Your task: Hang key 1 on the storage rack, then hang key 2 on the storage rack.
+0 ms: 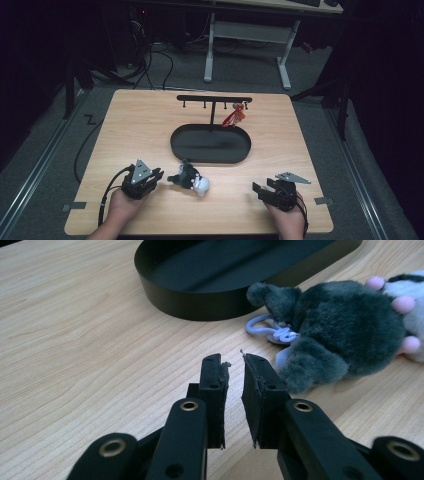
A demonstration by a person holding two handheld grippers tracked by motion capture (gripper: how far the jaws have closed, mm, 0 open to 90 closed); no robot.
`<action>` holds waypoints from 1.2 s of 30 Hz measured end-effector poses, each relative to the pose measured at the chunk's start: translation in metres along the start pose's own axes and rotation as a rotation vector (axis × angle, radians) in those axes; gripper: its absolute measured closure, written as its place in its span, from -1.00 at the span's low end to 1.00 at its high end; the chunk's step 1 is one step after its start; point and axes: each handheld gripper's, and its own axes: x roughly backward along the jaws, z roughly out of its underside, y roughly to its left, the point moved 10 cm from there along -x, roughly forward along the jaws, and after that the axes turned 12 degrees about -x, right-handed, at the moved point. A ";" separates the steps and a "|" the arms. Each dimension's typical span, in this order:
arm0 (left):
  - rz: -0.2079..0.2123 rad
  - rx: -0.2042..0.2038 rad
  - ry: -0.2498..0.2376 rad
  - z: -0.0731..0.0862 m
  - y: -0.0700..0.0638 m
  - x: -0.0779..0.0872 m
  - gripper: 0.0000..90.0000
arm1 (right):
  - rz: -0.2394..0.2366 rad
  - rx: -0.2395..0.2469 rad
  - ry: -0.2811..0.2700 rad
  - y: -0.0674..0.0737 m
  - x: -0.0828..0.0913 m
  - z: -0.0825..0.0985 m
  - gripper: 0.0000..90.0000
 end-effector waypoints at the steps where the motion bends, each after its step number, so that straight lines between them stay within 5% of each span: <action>1: -0.009 0.003 -0.002 -0.001 0.001 0.000 0.76 | -0.003 0.001 0.000 0.001 0.000 0.000 -0.24; 7: -0.021 0.036 0.015 -0.003 0.005 -0.010 0.83 | -0.015 -0.008 -0.010 0.005 0.001 -0.001 -0.23; 15: -0.002 0.050 0.062 -0.008 -0.008 -0.032 0.98 | -0.041 -0.020 -0.009 0.007 0.000 -0.002 -0.18; 16: -0.001 0.023 0.065 -0.014 -0.016 -0.037 0.99 | -0.043 -0.015 -0.004 0.008 -0.001 -0.001 -0.17; 27: 0.088 -0.007 0.061 -0.038 -0.070 -0.060 0.99 | -0.082 -0.012 0.001 0.012 0.003 -0.002 -0.16; 36: 0.183 -0.070 0.040 -0.081 -0.125 -0.090 0.99 | -0.087 -0.041 -0.016 0.003 0.010 -0.005 -0.16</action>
